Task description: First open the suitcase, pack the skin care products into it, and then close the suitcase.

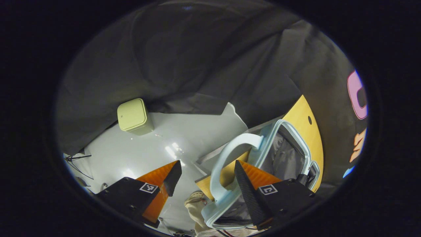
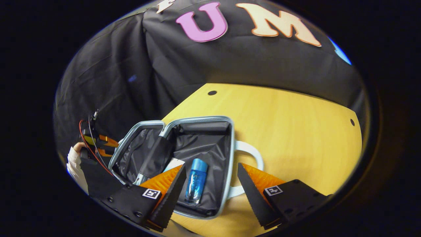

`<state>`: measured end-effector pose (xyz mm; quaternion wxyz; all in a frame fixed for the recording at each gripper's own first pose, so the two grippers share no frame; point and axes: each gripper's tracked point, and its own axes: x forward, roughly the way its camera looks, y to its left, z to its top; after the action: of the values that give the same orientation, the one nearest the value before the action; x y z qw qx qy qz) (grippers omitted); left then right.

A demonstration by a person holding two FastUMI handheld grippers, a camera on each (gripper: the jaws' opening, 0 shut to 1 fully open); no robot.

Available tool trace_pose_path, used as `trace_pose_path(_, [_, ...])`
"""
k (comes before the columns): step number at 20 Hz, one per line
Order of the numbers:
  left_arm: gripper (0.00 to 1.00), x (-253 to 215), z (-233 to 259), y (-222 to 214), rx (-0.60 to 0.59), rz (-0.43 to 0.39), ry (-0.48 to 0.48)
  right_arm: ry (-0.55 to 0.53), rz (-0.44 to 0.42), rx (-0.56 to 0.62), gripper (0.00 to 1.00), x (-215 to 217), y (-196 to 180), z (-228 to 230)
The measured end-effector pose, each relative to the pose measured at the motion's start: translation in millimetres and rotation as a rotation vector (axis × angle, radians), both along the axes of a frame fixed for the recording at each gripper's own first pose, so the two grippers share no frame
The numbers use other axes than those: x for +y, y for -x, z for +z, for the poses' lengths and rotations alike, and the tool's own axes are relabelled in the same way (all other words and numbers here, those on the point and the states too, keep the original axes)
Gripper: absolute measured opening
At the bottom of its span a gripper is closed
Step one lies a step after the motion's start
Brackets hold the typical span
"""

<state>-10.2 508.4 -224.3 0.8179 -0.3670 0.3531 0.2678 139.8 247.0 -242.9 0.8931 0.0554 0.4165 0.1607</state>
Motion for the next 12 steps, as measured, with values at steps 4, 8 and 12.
trace_pose_path(4, [0.79,-5.0,-16.8,-8.2,0.017,-0.014,0.057,-0.021,-0.111,-0.02,0.97,-34.0,3.5,21.1])
trace_pose_path(8, [0.58,-17.4,-19.2,-19.3,-0.001,-0.061,0.087,0.004,-0.199,-0.016,0.97,-64.7,12.1,22.5])
trace_pose_path(12, [0.13,-20.2,-22.9,-19.4,0.058,-0.119,0.054,0.022,-0.239,0.0,0.97,-79.0,23.3,13.5])
